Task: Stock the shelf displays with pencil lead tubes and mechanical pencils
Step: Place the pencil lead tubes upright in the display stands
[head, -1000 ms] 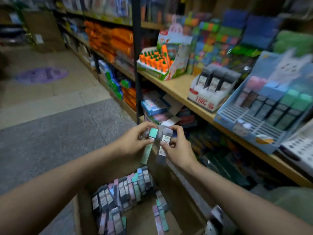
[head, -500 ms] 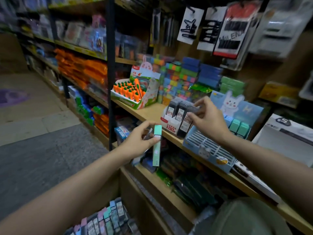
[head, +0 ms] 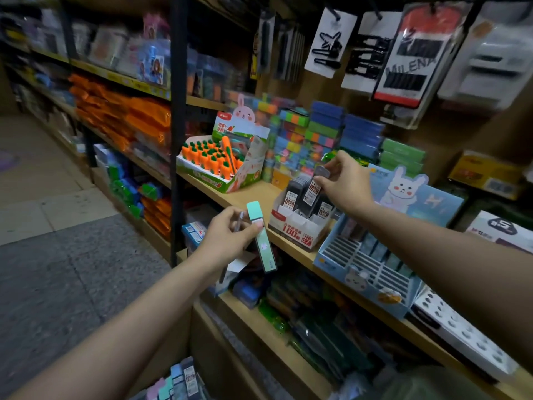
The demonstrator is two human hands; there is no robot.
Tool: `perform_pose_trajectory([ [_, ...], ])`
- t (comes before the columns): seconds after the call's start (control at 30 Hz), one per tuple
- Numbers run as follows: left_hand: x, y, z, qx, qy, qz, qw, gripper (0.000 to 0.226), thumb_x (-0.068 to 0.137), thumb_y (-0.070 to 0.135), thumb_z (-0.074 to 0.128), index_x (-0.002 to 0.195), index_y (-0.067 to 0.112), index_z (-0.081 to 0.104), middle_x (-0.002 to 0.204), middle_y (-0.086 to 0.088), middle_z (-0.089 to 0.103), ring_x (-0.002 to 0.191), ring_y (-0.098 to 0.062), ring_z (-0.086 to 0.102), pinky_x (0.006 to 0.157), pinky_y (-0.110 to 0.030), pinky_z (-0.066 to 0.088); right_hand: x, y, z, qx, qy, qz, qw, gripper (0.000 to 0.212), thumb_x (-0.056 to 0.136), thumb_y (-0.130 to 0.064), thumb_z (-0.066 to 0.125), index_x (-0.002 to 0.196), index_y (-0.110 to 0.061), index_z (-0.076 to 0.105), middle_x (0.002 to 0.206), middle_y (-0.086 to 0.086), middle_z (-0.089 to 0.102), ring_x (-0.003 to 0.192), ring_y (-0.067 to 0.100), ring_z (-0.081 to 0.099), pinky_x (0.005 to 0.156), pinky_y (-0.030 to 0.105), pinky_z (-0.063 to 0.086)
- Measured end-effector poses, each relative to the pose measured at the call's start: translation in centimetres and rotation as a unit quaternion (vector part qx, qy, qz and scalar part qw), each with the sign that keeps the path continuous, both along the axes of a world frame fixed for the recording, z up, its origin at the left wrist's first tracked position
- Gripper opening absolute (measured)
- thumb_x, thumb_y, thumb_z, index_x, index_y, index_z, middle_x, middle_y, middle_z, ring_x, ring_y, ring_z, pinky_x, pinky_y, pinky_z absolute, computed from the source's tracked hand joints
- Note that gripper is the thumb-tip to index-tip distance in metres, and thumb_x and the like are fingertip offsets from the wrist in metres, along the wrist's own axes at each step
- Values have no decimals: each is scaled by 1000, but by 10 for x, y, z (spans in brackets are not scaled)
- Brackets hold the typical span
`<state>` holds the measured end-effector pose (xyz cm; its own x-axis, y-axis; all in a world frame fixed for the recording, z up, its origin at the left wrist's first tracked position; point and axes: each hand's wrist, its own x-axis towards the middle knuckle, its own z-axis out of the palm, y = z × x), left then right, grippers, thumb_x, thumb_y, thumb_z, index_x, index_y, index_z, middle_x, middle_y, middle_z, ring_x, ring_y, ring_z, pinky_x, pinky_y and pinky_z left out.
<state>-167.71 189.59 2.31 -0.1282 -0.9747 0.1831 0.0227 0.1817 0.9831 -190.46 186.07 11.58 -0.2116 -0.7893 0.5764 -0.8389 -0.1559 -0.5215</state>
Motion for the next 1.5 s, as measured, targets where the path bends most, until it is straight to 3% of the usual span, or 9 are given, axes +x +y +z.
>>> perform_pose_trajectory([
  [0.2, -10, 1, 4, 26, 38, -41, 998, 14, 91, 20, 67, 99, 11, 60, 74, -1, 63, 44, 2, 53, 36, -17, 35, -3, -10, -8, 30, 73, -14, 997, 28, 79, -23, 80, 95, -14, 60, 86, 0, 63, 82, 17, 61, 75, 37, 56],
  [0.53, -18, 6, 1, 10, -12, -77, 997, 16, 89, 27, 69, 99, 18, 63, 88, -12, 64, 64, -12, 53, 51, -24, 38, 2, -7, -21, 52, 311, -99, 944, 31, 84, -32, 74, 104, -10, 66, 115, 9, 54, 96, 31, 60, 74, 42, 53],
  [0.67, -18, 9, -1, 10, -13, -83, 996, 14, 88, 31, 70, 97, 22, 64, 97, -17, 67, 76, -21, 58, 55, -29, 42, 8, 16, -19, 38, 164, -40, 985, 40, 93, -34, 63, 128, -15, 61, 121, 5, 53, 103, 19, 59, 89, 39, 53],
  [0.77, -23, 12, -3, -1, -10, -91, 996, 10, 87, 31, 71, 93, 25, 65, 84, -8, 67, 71, -15, 59, 57, -28, 43, 22, 56, -26, 106, 0, 122, 987, 33, 93, -38, 61, 121, -22, 64, 99, -9, 67, 80, 2, 66, 75, 29, 59],
  [0.87, -31, 17, -4, -24, -8, -110, 994, 9, 87, 24, 71, 87, 31, 66, 77, 0, 66, 73, -13, 62, 61, -28, 44, 32, 91, -40, 139, -52, 185, 971, 27, 87, -29, 72, 114, -28, 66, 87, -4, 71, 72, 8, 70, 73, 34, 60],
  [1.07, -51, 34, -6, -24, -9, -109, 994, 9, 88, 29, 70, 90, 34, 63, 85, 5, 68, 77, -6, 64, 55, -18, 46, 14, 118, -31, 134, -53, 155, 977, 19, 86, -19, 74, 93, -31, 60, 80, -1, 70, 66, 13, 72, 68, 37, 60],
  [1.2, -56, 37, -8, 137, 81, -97, 982, 21, 94, 35, 61, 94, 14, 57, 62, 4, 47, 47, -9, 38, 41, -21, 31, -34, 127, 1, 87, -28, 80, 993, 21, 87, -25, 72, 90, -34, 53, 87, -3, 67, 75, 17, 71, 74, 43, 59],
  [1.3, -53, 39, -13, 234, 134, -125, 955, 28, 96, 42, 54, 83, 18, 48, 49, 9, 33, 40, -7, 28, 37, -20, 26, -75, 138, 20, 66, -36, 18, 997, 19, 88, -24, 71, 95, -27, 55, 94, 2, 68, 76, 20, 73, 76, 49, 59],
  [1.5, -53, 41, -24, 218, 61, -135, 965, 33, 94, 58, 46, 95, 26, 51, 56, 9, 33, 46, -8, 30, 43, -24, 28, -111, 159, 10, 66, 112, -56, 990, 19, 87, -22, 71, 95, -22, 54, 78, -12, 66, 65, -9, 63, 52, 7, 44],
])
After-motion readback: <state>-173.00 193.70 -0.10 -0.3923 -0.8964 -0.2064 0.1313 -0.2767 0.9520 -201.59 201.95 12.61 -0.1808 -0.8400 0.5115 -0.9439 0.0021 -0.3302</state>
